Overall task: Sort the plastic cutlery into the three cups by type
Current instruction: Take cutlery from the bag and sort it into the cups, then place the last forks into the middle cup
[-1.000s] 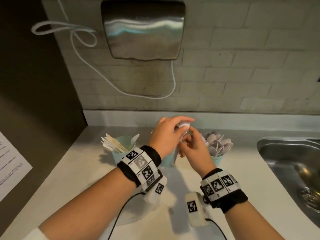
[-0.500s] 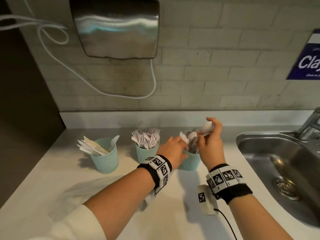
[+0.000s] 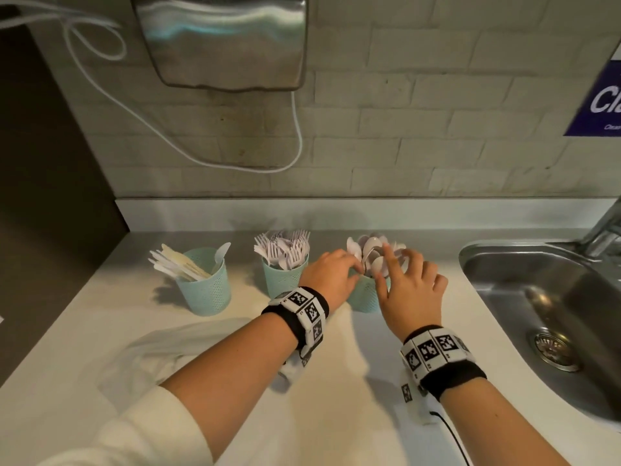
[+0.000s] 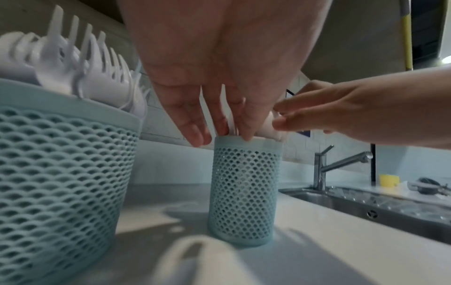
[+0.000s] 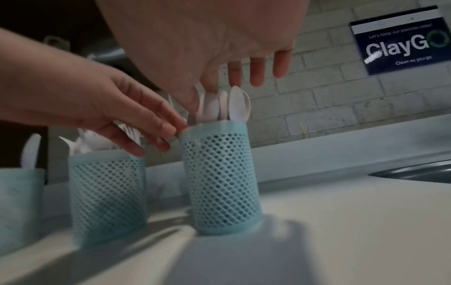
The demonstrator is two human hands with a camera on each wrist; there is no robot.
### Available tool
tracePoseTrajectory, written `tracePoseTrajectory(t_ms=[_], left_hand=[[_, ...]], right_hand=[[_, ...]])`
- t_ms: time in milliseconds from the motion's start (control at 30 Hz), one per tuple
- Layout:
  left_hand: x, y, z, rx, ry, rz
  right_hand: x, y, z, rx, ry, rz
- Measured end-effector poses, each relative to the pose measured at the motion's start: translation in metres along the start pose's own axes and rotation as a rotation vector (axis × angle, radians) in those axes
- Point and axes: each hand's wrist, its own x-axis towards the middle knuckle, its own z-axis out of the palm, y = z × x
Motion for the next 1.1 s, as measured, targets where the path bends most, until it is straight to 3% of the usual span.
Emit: tracePoseTrajectory(t_ms=[67,133,300,433,500,567,667,733,833,900,933,1000,1100], left_hand=[[-0.012,-0.003,-0.008,-0.007,-0.039,-0.017],[-0.032,-0.010,-0.021,0.018,-0.038,-0.048],[-0.105,-0.052,-0.061,0.097,-0.032,-0.189],[-0.157,-0.104,-0.075,0.151,-0.234,-0.349],[-0.176,-0.125,-0.077,0.225,-0.375,-0.416],[-0.192,-0.139,-0.075,0.303,-0.481,-0.437],[-0.206,-0.144,-0.068,0.372,-0.564,-0.429],[-0.209,-0.142,-0.066,0.415,-0.540,-0.401],[-0.208,-0.133,-0.067,0.417,-0.301,-0.324],[-0.203,-0.121,-0.066,0.367,-0.117,-0.243],[-0.201,-0.111,-0.067,0.277,-0.073,-0.228],[-0.194,-0.090,-0.066,-0.049,-0.107,-0.235],[-0.191,-0.056,-0.059,-0.499,-0.181,-0.215]], right_hand=[[-0.001,-0.012,-0.008,0.102,-0.008,0.035],[-0.002,-0.028,-0.017,0.245,-0.019,-0.056],[-0.024,-0.084,-0.024,0.625,-0.424,-0.279],[-0.053,-0.128,-0.017,0.584,-0.714,-0.499],[-0.066,-0.143,-0.009,0.461,-0.856,-0.544],[-0.078,-0.153,-0.001,0.313,-0.911,-0.583],[-0.085,-0.157,0.001,0.286,-0.901,-0.505],[-0.088,-0.151,-0.004,0.359,-0.845,-0.375],[-0.095,-0.136,-0.018,0.546,-0.698,-0.208],[-0.104,-0.127,-0.031,0.711,-0.698,-0.145],[-0.112,-0.124,-0.039,0.831,-0.727,-0.109],[-0.130,-0.122,-0.053,1.059,-0.744,-0.017],[-0.156,-0.121,-0.064,1.156,-0.559,0.059]])
